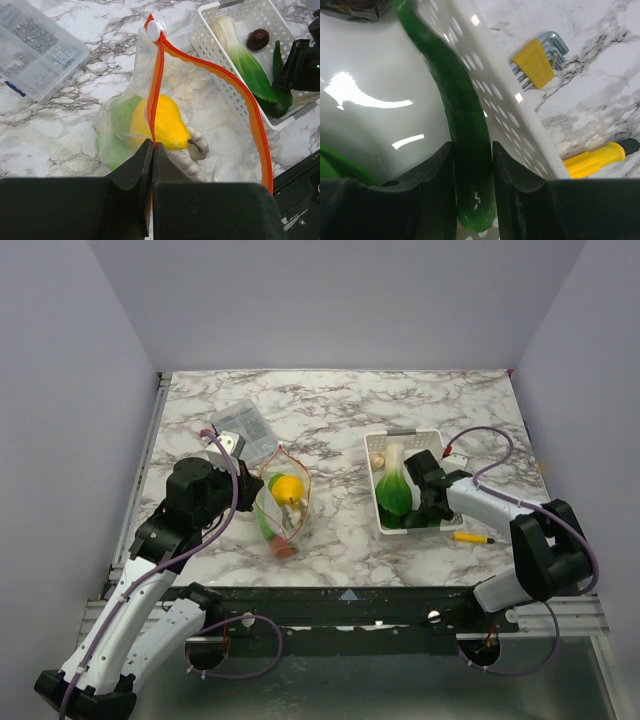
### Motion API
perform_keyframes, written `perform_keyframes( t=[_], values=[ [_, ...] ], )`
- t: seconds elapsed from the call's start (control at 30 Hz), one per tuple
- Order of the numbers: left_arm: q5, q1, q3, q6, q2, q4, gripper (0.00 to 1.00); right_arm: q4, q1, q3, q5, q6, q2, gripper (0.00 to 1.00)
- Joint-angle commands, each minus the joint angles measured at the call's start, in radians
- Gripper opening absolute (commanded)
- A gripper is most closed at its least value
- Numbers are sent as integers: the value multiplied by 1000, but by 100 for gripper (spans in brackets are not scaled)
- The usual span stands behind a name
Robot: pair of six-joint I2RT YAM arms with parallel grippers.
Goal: Place the food in the zip-top bag and seal the zipper
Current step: Pick up the fake vegetable from the bin, then place the fake vegetable in the zipper food storage bag.
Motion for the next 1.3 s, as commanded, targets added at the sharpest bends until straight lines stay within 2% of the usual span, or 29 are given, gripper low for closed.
perform_keyframes(
  t=[0.0,0.07,0.23,0.43,0.57,0.7,0.87,0.97,1.07,1.27],
  values=[
    [31,7,-4,3,-2,29,0,40,1,24,-18,-6,70,38],
    [31,7,-4,3,1,28,0,51,2,31,-25,-17,83,37],
    [31,7,-5,3,6,29,0,36,3,59,-17,-47,55,25],
    [38,8,-2,0,15,30,0,26,3,83,-34,-121,-123,16],
    [39,10,-3,0,15,31,0,58,2,89,-128,-218,-266,12],
    [43,14,-3,-1,16,32,0,135,3,80,-355,-293,-400,9],
    [43,16,-3,-2,15,32,0,367,3,34,-928,-252,-468,9],
    [43,16,-3,-1,16,32,0,619,18,-20,-1275,-99,-430,8],
    [42,16,-4,-1,17,33,0,810,96,-51,-1357,2,-411,8],
    [41,16,-3,-1,21,32,0,892,302,2,-1283,40,-342,8]
  ],
)
